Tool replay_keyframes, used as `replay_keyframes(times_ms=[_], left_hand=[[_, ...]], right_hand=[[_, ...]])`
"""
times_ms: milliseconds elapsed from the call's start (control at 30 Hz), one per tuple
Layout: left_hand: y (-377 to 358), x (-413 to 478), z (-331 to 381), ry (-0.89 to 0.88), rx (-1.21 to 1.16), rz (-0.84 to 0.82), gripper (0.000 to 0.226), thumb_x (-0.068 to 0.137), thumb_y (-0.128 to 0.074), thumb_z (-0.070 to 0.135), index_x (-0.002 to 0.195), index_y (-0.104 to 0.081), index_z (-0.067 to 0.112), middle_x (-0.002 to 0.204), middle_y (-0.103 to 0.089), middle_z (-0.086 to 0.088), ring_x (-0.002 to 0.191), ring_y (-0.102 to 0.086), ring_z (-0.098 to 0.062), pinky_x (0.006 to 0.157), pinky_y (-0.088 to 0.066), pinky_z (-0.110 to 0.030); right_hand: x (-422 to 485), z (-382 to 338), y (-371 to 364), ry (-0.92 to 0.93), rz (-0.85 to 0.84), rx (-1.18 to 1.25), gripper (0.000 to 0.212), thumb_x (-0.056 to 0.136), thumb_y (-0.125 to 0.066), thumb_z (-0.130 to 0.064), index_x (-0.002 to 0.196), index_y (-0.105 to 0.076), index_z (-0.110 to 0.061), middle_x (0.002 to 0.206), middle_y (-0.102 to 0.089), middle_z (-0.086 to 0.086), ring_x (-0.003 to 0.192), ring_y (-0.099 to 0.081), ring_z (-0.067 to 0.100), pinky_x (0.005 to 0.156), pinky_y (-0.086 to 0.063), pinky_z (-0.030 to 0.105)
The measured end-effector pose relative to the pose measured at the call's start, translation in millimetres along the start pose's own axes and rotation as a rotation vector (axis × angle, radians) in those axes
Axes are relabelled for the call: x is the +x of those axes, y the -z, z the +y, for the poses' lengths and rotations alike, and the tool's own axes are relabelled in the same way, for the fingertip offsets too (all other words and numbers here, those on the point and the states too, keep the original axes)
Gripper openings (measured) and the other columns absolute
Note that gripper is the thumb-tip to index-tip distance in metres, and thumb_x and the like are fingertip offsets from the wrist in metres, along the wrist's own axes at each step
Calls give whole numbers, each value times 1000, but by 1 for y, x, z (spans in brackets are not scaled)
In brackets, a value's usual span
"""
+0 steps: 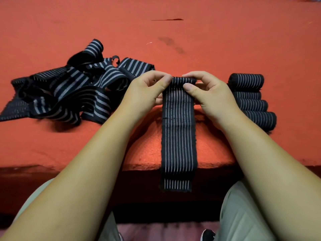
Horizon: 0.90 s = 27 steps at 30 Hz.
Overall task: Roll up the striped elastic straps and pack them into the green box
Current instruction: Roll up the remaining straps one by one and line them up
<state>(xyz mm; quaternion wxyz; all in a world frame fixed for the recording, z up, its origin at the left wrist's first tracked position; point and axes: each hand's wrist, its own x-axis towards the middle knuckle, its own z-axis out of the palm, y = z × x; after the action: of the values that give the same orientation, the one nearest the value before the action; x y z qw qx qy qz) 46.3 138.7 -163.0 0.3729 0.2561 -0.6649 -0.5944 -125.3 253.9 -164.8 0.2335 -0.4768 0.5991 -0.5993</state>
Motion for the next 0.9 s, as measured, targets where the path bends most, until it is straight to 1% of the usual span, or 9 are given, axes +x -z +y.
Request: replay_keyframes(times_ms=[100,233,333,400,500,600,800,833,900], left_hand=[[-1,-2,-1,48,-9,10,25,106,-69,32,110,-74,8,87,-74,-1,72,-71,-13,69,-58,-29],[2,-3,-2,39,-82,13,18,104,-73,21,113,-76,6,101,-76,-9,87,-76,-17,80,-61,-33],[2,-4,-2,45,-147,4,19,100,-75,11,118,-75,3,109,-74,-16,100,-77,-24,94,-64,-43],[2,-3,-3,58,-170,17,24,98,-77,7,122,-74,3,115,-74,-18,106,-77,-25,101,-62,-45],[4,-2,-7,124,-215,0,35,97,-79,11,130,-70,0,125,-76,-21,113,-77,-31,98,-61,-43],[8,-1,-10,148,-192,-70,30,99,-76,12,125,-72,-3,122,-77,-22,115,-76,-37,95,-61,-41],[9,-2,-5,96,-188,0,27,96,-76,-2,122,-75,4,128,-71,-29,117,-75,-38,98,-62,-41],[9,-3,-4,93,-187,-5,28,95,-75,-4,123,-74,3,129,-71,-30,116,-76,-37,97,-62,-40],[9,-4,-2,103,-210,-27,30,96,-74,-5,125,-73,2,130,-70,-31,114,-77,-36,96,-62,-38]], right_hand=[[-3,0,-2,-26,-5,28,24,100,-73,-10,119,-77,-23,99,-79,3,92,-75,19,91,-62,48],[-3,0,-4,-52,6,12,20,102,-73,-34,121,-77,-27,110,-79,4,92,-71,16,90,-61,50],[0,1,-2,-76,38,-23,18,103,-72,-33,116,-78,-22,97,-77,3,80,-65,13,80,-58,42],[1,3,-2,-78,32,-38,17,102,-73,-30,115,-78,-21,96,-77,5,80,-66,12,84,-60,46],[2,5,-3,-56,10,-9,15,101,-74,-19,116,-75,-16,98,-73,5,89,-68,14,92,-59,50],[2,6,-3,-43,-18,15,16,100,-74,-13,113,-74,-23,99,-72,0,91,-67,11,87,-59,42],[2,4,-1,-95,-31,-1,19,101,-74,-29,120,-76,-23,92,-73,9,80,-65,15,76,-54,35],[3,5,-1,-88,-29,-20,18,102,-73,-30,119,-76,-22,87,-73,7,77,-64,14,75,-54,33],[3,7,0,-83,-18,-25,14,103,-72,-25,117,-75,-22,73,-68,-9,69,-60,8,68,-52,25]])
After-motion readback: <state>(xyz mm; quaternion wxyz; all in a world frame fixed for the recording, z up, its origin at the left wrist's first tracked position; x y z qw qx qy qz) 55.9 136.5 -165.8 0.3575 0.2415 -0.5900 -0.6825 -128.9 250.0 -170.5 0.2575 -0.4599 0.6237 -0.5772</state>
